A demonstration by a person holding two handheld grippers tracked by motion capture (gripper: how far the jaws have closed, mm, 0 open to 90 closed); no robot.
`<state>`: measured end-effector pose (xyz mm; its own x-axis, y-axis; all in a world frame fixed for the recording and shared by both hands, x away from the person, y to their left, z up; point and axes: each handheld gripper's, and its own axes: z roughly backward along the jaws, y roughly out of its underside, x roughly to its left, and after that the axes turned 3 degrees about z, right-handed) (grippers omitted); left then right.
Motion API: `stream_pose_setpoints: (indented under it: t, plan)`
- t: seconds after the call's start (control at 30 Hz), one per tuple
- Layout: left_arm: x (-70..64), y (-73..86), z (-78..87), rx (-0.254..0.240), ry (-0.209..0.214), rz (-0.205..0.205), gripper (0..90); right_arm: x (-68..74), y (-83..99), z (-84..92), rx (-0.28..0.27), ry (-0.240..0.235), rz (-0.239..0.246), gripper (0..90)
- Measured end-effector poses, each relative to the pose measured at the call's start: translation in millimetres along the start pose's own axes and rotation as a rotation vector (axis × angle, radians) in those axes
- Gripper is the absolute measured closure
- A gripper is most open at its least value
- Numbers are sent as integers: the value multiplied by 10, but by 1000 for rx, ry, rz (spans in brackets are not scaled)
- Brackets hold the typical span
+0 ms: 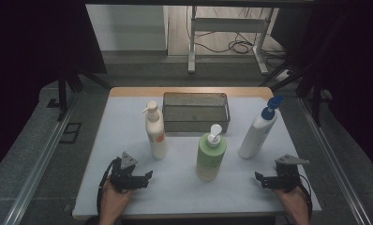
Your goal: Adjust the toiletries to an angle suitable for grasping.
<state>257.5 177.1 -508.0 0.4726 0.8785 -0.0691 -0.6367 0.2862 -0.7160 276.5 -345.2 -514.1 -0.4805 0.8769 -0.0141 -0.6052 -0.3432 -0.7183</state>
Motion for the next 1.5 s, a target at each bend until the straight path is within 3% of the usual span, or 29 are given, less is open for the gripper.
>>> stream_pose_setpoints:
  t: [0.23,0.77,0.83,1.07,1.17,1.23,1.3,1.37,1.4,1.47,1.5]
  plan:
    - [3,2,-12,12,-22,-2,116,3,-7,10,-4,-2,0,0]
    - [-8,5,2,12,-17,1,117,14,-20,29,-19,7,-18,11]
    - [-6,6,8,13,-17,2,117,17,-32,46,-25,-7,-19,93]
    - [22,16,24,2,-1,15,117,8,-56,86,-21,-16,-23,141]
    - [57,29,26,0,3,23,117,-28,-72,133,-21,-24,-22,229]
    - [75,35,28,-4,9,35,118,-91,-80,192,-33,-26,-24,384]
    - [89,38,32,-11,16,44,118,-109,-82,205,-32,-25,-29,429]
    - [84,36,34,-13,11,43,118,-163,-87,219,-20,-36,-21,574]
    - [76,35,33,-13,10,40,118,-163,-87,219,-20,-36,-21,574]
    - [56,27,32,-12,7,26,119,-219,-102,202,-9,-16,-26,702]
    - [56,27,32,-12,7,26,119,-219,-102,202,-9,-16,-26,702]
